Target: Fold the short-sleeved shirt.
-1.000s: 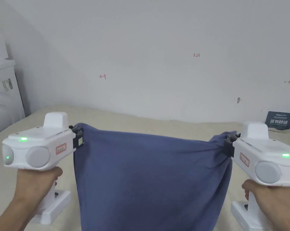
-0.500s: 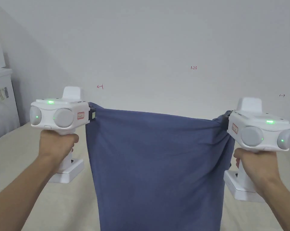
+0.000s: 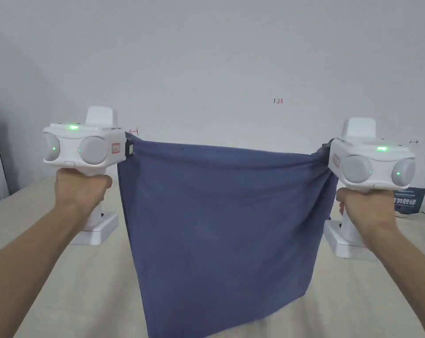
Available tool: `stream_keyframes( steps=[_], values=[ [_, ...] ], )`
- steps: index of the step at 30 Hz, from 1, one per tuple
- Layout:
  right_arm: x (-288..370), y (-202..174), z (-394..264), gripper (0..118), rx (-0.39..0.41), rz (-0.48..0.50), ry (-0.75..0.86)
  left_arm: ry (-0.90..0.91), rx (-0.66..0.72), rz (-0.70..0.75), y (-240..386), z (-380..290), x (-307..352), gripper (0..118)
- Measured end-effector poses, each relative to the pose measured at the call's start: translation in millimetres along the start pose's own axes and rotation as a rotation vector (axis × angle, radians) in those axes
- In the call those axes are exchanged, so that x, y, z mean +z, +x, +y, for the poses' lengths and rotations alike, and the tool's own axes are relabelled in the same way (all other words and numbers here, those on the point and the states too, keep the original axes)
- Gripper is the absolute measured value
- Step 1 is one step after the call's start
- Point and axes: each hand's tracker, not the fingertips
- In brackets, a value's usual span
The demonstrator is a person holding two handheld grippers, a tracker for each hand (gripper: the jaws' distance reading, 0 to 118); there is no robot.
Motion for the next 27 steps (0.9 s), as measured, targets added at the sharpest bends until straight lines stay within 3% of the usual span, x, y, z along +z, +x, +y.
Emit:
stream_keyframes(
  steps=[5,7,8,13,27],
  values=[
    [-5.6,1.0,-4.8,5,0.017,0.032,0.004,0.035,0.053,-0.04,2.7,-1.8,-12.4,0],
    [-5.2,-4.2,-14.4,5,0.076,0.007,-0.004,0.016,-0.002,-0.017,10.7,-10.9,-14.3,0],
    [-4.9,-4.1,-20.4,4,0.078,0.015,-0.013,0.007,-0.048,-0.009,14.7,-17.0,-15.0,0],
    [6.4,5.0,-53.0,5,0.075,-0.001,-0.048,-0.018,-0.026,-0.017,10.4,-49.4,-4.2,0],
    [135.5,30.3,-179.9,5,0.093,0.015,-0.118,-0.06,-0.011,-0.061,-4.5,-186.6,111.4,0]
  ],
)
